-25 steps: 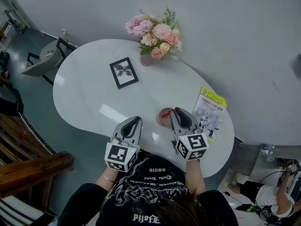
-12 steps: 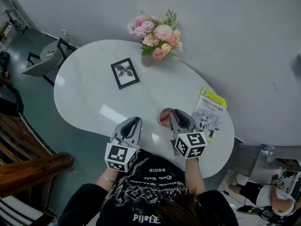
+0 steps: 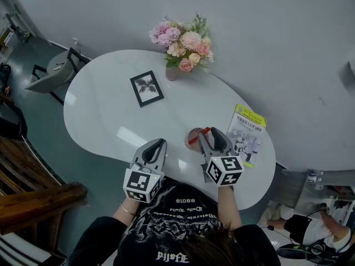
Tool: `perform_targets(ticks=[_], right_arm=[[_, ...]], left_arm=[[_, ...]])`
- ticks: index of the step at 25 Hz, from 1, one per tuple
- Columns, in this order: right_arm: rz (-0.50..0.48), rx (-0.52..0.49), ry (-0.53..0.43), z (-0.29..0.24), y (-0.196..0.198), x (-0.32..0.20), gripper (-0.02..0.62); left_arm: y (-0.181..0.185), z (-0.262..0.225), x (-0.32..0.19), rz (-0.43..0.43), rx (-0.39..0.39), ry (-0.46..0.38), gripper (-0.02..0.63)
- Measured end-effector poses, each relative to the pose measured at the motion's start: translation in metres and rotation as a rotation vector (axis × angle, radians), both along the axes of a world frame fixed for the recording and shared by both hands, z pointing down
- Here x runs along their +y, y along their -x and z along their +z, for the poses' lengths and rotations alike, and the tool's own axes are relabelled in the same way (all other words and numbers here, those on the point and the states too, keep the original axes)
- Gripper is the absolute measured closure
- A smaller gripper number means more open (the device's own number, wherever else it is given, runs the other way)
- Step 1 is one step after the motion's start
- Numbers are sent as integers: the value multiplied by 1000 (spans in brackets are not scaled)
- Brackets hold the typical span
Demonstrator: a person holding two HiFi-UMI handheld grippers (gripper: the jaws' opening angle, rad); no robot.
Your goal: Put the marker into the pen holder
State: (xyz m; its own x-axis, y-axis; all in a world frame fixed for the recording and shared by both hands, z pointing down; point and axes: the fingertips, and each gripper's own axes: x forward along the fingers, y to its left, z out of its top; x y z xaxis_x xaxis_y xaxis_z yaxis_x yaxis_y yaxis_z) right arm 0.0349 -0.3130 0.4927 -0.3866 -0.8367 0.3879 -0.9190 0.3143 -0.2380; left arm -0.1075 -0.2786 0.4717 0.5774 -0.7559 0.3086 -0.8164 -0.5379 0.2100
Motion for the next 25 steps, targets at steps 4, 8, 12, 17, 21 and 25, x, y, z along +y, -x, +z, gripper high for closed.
perform_targets(ticks=[4, 8, 12, 17, 21, 25], right_arm=[[-7, 27, -32, -9, 1, 1, 377], [2, 53, -72, -23, 1, 3, 374], [15, 52, -106, -37, 2, 7, 374], [45, 49, -132, -51, 1, 15, 376], [87, 67, -151, -54, -5, 18, 467], [113, 60, -155, -55, -11, 19, 509]], left_arm=[[-4, -2, 0, 15, 8, -3, 572], [-7, -3, 1, 25, 14, -7, 571], [-10, -7, -1, 41, 16, -15, 571], [-17, -10, -4, 65, 18, -22, 572], [-19, -10, -4, 77, 16, -30, 571], [-21, -10, -4, 81, 15, -30, 572]])
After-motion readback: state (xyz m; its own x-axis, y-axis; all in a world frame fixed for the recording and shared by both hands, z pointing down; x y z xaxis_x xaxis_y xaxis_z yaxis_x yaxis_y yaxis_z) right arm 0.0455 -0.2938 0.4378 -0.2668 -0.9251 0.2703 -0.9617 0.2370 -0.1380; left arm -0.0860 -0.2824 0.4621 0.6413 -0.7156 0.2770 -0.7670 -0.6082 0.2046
